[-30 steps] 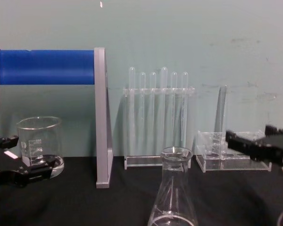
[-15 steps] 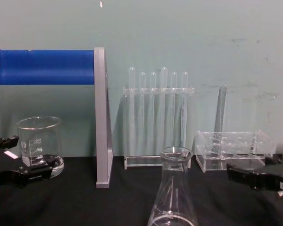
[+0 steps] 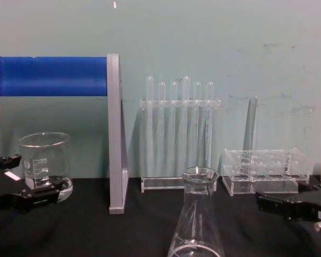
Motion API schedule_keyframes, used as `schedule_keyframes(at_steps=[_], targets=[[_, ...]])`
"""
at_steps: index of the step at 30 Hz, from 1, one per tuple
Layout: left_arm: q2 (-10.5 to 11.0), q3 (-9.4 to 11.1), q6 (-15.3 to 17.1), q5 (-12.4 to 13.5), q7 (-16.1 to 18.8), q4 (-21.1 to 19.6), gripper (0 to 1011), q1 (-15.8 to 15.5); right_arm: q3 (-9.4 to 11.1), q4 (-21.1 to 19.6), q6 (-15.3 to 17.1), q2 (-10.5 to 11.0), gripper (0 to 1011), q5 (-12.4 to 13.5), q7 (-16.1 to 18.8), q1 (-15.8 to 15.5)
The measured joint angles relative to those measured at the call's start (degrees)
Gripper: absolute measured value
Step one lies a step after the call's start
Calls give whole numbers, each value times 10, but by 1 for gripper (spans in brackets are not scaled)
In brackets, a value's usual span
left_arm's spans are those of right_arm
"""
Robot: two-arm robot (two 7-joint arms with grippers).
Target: Grasp the erlenmeyer flask with one hand, shake it three times, then place it back.
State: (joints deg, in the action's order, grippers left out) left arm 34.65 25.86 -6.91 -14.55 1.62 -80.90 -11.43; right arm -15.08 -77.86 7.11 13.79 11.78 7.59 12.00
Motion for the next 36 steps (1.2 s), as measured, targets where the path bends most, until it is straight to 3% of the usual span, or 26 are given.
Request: schedule_keyframes(at_steps=[36], targets=[[0,0,0,0,0,0,1001,0,-1,0,0,-1,1000,0,-7,0]])
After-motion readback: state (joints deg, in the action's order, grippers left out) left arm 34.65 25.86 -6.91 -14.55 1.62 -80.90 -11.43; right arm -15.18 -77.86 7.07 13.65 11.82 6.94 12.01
